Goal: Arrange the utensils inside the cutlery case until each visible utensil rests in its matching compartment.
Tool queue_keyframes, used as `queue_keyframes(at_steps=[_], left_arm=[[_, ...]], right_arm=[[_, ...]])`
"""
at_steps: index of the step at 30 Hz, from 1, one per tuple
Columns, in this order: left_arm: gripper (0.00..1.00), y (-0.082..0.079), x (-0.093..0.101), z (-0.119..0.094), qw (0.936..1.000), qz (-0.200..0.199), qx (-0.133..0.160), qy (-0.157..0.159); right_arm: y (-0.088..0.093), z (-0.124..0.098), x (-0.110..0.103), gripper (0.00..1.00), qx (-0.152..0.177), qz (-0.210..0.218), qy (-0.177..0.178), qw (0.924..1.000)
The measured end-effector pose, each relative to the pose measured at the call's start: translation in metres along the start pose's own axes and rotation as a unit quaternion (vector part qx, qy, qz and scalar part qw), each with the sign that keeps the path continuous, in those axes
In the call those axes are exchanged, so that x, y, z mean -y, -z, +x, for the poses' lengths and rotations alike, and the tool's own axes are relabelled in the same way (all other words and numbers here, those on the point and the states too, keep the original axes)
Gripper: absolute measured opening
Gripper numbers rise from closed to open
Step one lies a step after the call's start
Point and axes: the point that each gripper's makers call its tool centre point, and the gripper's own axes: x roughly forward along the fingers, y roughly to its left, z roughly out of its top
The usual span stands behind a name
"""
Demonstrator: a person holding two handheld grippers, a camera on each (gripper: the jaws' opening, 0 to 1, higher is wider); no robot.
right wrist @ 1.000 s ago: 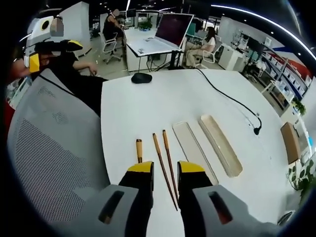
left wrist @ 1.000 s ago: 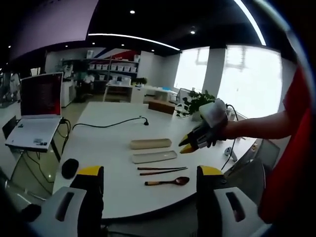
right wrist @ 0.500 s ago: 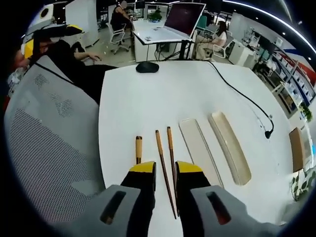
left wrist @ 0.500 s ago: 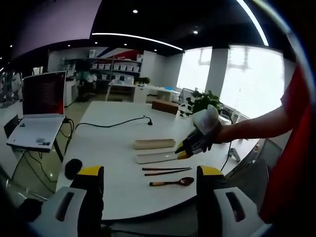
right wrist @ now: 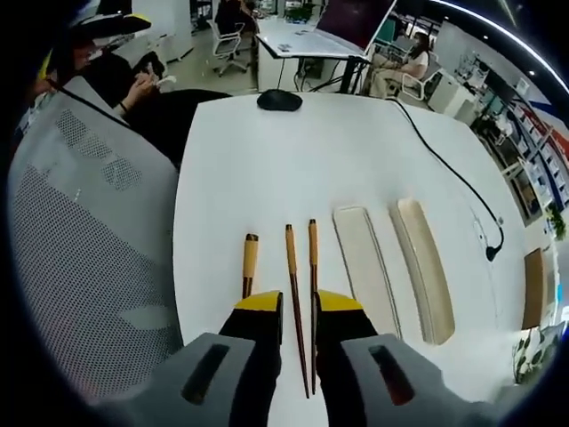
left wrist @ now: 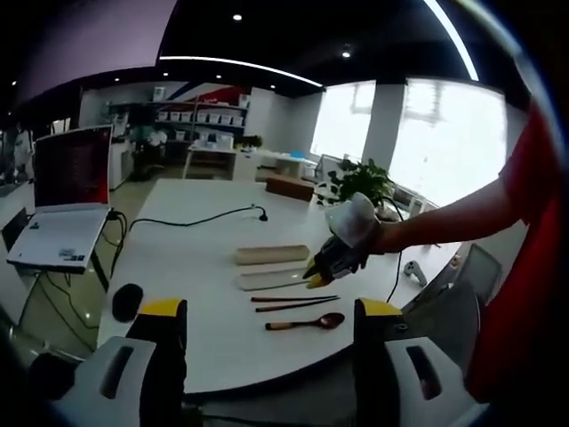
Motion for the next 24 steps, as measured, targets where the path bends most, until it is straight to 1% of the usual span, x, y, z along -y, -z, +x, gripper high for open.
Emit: queue_keyframes(at_steps=[2, 4, 7, 10, 11, 13, 14, 15, 16, 17, 19, 21, 22, 23, 24], left_arm=[[0.78, 0.001, 0.001, 0.002, 0.9999, -0.001, -0.002, 0.01], [0.78, 0.002, 0.003, 0.005, 0.9997, 0.004, -0.006, 0.022], [0.77, 0.004, 0.005, 0.011, 0.9994, -0.002, -0.008, 0.033], [0.74, 0.002, 0.008, 0.011, 0.9994, 0.0, -0.004, 0.036], [0.75, 0.001, 0.009, 0.011, 0.9994, 0.004, -0.005, 0.034], [0.75, -0.004, 0.008, 0.007, 0.9999, 0.008, -0.004, 0.009], [0.75, -0.007, 0.01, 0.004, 1.0, 0.005, 0.003, 0.007], [0.76, -0.011, 0.013, 0.002, 0.9999, 0.002, 0.01, 0.007], [0.77, -0.013, 0.016, 0.0, 0.9999, 0.001, 0.014, 0.009], [0.78, -0.012, 0.019, 0.0, 0.9998, 0.005, 0.014, 0.011], [0.8, -0.011, 0.022, -0.002, 0.9998, 0.011, 0.016, 0.011], [0.81, -0.012, 0.019, -0.004, 0.9998, -0.002, 0.02, 0.007], [0.81, -0.012, 0.019, -0.006, 0.9997, -0.009, 0.022, 0.005], [0.81, -0.015, 0.021, -0.006, 0.9994, -0.012, 0.032, 0.008], [0.8, -0.015, 0.023, -0.005, 0.9994, -0.01, 0.032, 0.012]], right_arm=[[0.003, 0.001, 0.002, 0.1, -0.006, 0.002, 0.002, 1.0], [0.004, 0.003, 0.002, 0.1, -0.003, 0.011, -0.005, 0.9999], [0.005, 0.007, 0.0, 0.08, 0.006, 0.042, -0.021, 0.9989], [0.011, 0.016, 0.003, 0.05, 0.005, 0.054, -0.017, 0.9984], [0.013, 0.018, 0.001, 0.05, 0.002, 0.058, -0.02, 0.9981], [0.014, 0.021, 0.001, 0.07, 0.004, 0.063, -0.011, 0.998], [0.015, 0.023, 0.002, 0.1, 0.005, 0.06, -0.008, 0.9981], [0.016, 0.025, 0.004, 0.11, 0.006, 0.058, -0.008, 0.9983], [0.016, 0.027, 0.005, 0.09, 0.005, 0.059, -0.01, 0.9982], [0.017, 0.03, 0.006, 0.07, 0.003, 0.063, -0.019, 0.9978], [0.016, 0.035, 0.008, 0.07, 0.003, 0.067, -0.023, 0.9975], [0.016, 0.038, 0.008, 0.07, 0.001, 0.064, -0.027, 0.9976], [0.017, 0.04, 0.007, 0.07, -0.004, 0.053, -0.03, 0.9981], [0.017, 0.04, 0.005, 0.07, -0.006, 0.04, -0.033, 0.9986], [0.018, 0.042, 0.003, 0.08, -0.009, 0.025, -0.036, 0.999]])
